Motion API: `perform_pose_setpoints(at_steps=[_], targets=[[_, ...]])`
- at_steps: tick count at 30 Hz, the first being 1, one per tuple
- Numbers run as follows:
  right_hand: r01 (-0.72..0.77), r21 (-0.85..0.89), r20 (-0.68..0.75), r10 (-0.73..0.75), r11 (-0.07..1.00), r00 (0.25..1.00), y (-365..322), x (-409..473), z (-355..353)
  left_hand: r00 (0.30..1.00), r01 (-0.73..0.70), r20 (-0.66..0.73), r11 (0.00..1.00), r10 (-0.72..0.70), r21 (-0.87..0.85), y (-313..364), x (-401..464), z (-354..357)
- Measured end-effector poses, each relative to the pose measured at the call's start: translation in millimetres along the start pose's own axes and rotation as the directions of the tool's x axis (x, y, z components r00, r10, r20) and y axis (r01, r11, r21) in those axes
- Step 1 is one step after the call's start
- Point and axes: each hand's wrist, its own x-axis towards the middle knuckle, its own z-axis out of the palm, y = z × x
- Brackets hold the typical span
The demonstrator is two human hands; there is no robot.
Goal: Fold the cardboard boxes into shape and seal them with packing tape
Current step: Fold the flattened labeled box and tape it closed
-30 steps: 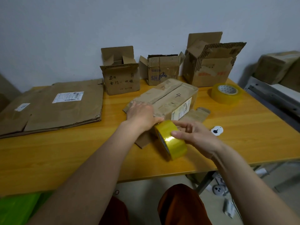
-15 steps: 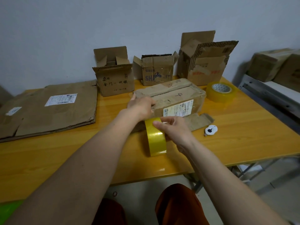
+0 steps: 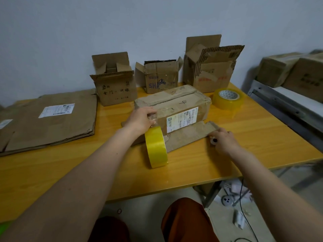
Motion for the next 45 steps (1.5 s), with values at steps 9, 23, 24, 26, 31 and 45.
perform_pose_setpoints(at_steps=[9,23,24,26,31,45], targets=[[0.278,0.474,-0.238,-0.182,0.836,0.954,-36,-17,-27,0.829,0.439,0.175,0.424,-0.532,-0.792,6,-29,0],[0.470,0.434,-0.217,-0.417,0.769,0.883,-144,20,-18,0.802,0.523,0.495,-0.006,-0.334,-0.852,-11,-64,17],[0.457,0.435,-0.226,-0.398,0.775,0.889,-146,20,-16,0.806,0.522,0.496,-0.009,-0.323,-0.853,-11,-63,16],[0.430,0.408,-0.257,-0.351,0.805,0.900,-150,18,-11,0.807,0.530,0.500,0.011,-0.315,-0.848,-12,-61,13],[0.322,0.288,-0.419,-0.184,0.902,0.889,-176,7,6,0.820,0.522,0.472,0.083,-0.323,-0.849,-26,-52,-12],[0.339,0.524,-0.044,-0.372,0.782,0.927,-176,19,-18,0.800,0.578,0.521,0.151,-0.296,-0.802,-37,-66,-12]])
